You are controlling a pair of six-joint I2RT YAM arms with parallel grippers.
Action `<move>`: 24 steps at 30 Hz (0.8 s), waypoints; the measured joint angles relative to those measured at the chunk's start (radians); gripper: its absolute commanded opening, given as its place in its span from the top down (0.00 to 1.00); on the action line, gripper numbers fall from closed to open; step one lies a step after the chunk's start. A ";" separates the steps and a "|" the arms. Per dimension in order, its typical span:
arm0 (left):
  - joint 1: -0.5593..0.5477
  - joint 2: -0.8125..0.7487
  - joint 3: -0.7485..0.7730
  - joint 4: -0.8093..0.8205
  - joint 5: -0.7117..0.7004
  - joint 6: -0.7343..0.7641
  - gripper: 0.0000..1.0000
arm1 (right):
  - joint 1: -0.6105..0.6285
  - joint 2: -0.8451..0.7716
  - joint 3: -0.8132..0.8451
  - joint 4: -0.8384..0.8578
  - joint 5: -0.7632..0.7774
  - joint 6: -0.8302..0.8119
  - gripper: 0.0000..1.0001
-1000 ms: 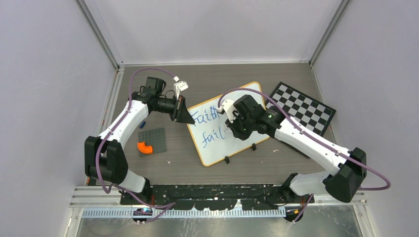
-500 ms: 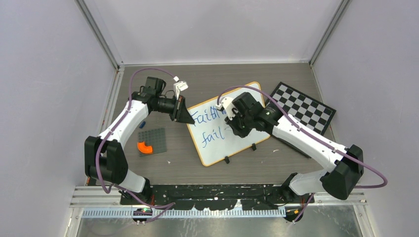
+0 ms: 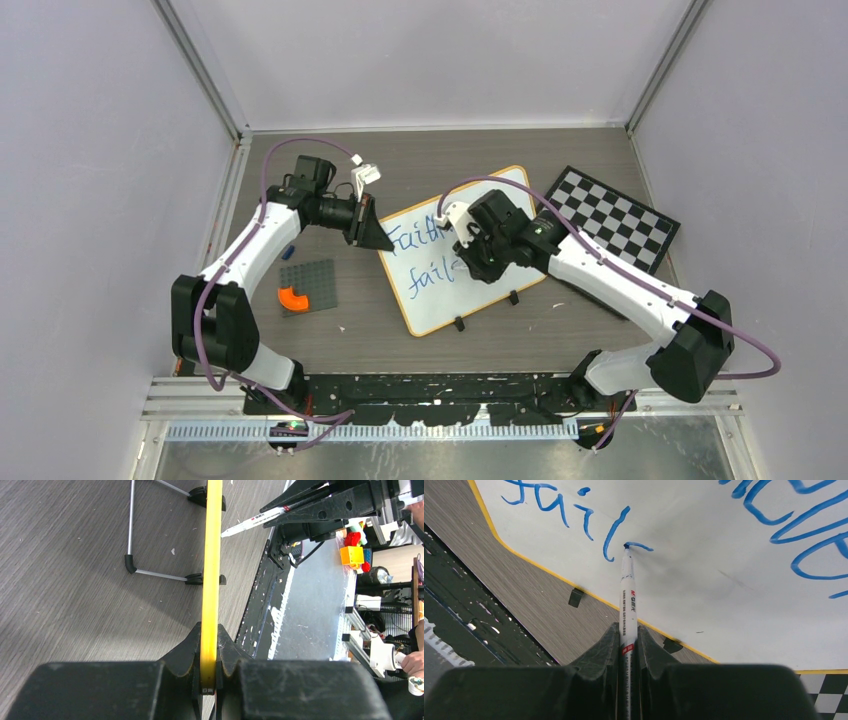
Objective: Write a sentence on the whiteboard
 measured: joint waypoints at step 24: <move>0.000 0.008 0.007 -0.005 0.003 0.003 1.00 | -0.026 -0.029 -0.076 -0.009 -0.014 -0.017 1.00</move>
